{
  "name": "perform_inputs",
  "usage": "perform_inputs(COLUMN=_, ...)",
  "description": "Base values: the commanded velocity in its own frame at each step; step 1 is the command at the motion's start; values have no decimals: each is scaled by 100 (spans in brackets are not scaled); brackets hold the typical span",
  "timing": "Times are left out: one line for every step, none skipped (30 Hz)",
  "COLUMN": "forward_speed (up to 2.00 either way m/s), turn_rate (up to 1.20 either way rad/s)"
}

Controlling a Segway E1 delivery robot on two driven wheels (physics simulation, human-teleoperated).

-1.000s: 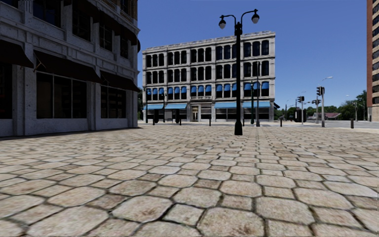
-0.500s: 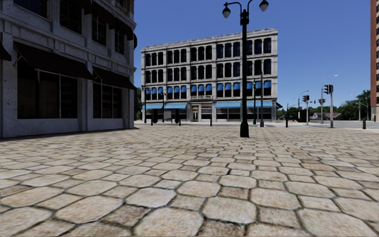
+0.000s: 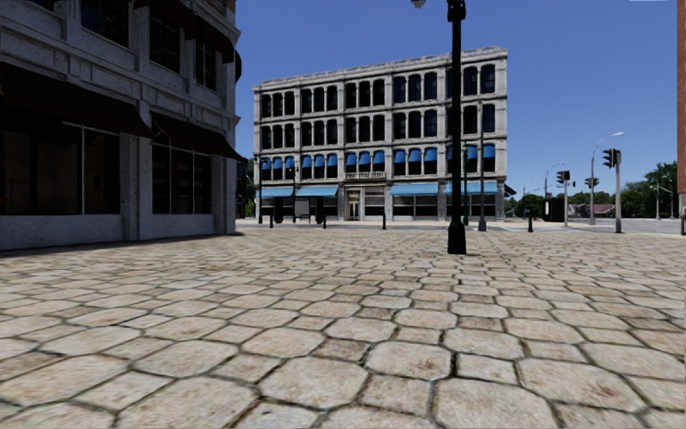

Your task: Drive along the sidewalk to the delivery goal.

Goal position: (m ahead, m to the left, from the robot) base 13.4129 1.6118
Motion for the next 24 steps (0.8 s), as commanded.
perform_inputs(forward_speed=200, turn_rate=0)
perform_inputs(forward_speed=200, turn_rate=0)
perform_inputs(forward_speed=200, turn_rate=0)
perform_inputs(forward_speed=200, turn_rate=0)
perform_inputs(forward_speed=200, turn_rate=3)
perform_inputs(forward_speed=200, turn_rate=5)
perform_inputs(forward_speed=200, turn_rate=5)
perform_inputs(forward_speed=200, turn_rate=6)
perform_inputs(forward_speed=200, turn_rate=7)
perform_inputs(forward_speed=200, turn_rate=7)
perform_inputs(forward_speed=200, turn_rate=9)
perform_inputs(forward_speed=200, turn_rate=11)
perform_inputs(forward_speed=200, turn_rate=13)
perform_inputs(forward_speed=200, turn_rate=13)
perform_inputs(forward_speed=200, turn_rate=13)
perform_inputs(forward_speed=200, turn_rate=14)
perform_inputs(forward_speed=200, turn_rate=14)
perform_inputs(forward_speed=200, turn_rate=14)
perform_inputs(forward_speed=200, turn_rate=17)
perform_inputs(forward_speed=200, turn_rate=18)
perform_inputs(forward_speed=200, turn_rate=18)
perform_inputs(forward_speed=200, turn_rate=18)
perform_inputs(forward_speed=200, turn_rate=19)
perform_inputs(forward_speed=200, turn_rate=20)
